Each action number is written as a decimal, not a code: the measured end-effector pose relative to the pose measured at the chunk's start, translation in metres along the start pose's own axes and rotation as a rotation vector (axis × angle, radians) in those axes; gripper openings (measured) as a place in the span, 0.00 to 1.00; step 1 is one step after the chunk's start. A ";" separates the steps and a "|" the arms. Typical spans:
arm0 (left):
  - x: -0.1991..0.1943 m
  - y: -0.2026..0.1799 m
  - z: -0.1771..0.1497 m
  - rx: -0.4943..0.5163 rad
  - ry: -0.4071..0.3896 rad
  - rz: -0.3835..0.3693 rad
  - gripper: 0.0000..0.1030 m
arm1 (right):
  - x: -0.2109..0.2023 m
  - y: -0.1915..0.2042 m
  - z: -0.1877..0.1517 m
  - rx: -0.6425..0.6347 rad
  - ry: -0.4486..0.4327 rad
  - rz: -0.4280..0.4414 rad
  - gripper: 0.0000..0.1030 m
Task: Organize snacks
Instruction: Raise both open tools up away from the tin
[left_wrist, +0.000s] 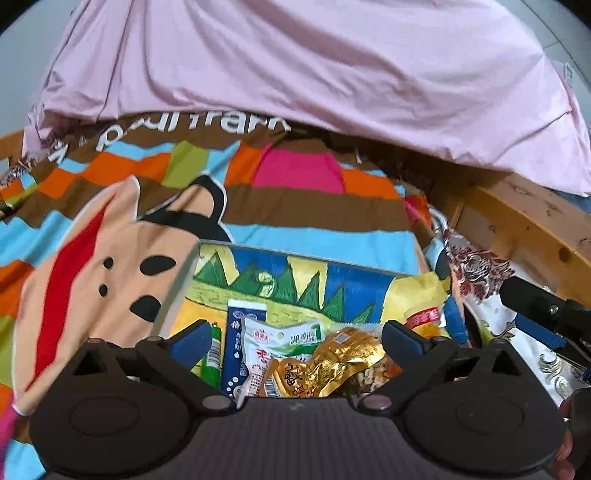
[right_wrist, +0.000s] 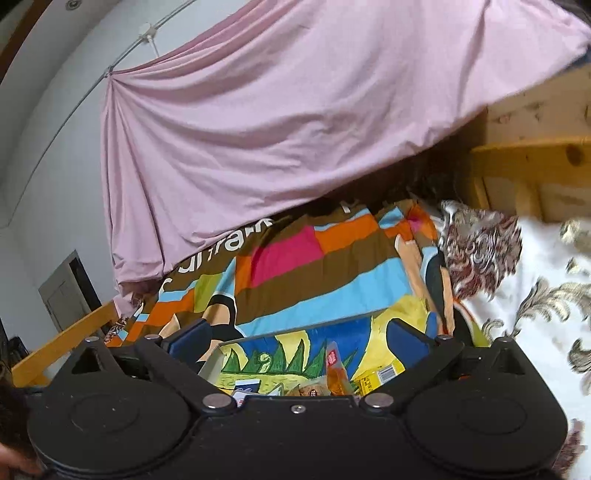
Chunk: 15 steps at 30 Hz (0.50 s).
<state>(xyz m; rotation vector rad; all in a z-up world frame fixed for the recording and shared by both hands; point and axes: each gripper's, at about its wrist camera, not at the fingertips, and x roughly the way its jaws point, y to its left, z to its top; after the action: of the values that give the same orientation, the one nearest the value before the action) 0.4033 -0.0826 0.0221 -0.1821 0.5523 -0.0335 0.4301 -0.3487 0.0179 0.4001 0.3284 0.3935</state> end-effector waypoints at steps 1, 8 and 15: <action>-0.005 0.000 0.001 0.002 -0.009 -0.004 0.98 | -0.004 0.004 0.002 -0.011 -0.004 -0.003 0.99; -0.043 0.007 0.008 -0.015 -0.067 -0.028 0.99 | -0.040 0.033 0.014 -0.088 -0.038 -0.021 0.99; -0.084 0.012 0.012 0.006 -0.091 -0.031 0.99 | -0.078 0.058 0.020 -0.137 -0.072 -0.042 0.99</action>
<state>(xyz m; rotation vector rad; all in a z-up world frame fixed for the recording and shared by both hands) 0.3374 -0.0616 0.0736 -0.1851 0.4581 -0.0570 0.3525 -0.3392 0.0785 0.2719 0.2372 0.3575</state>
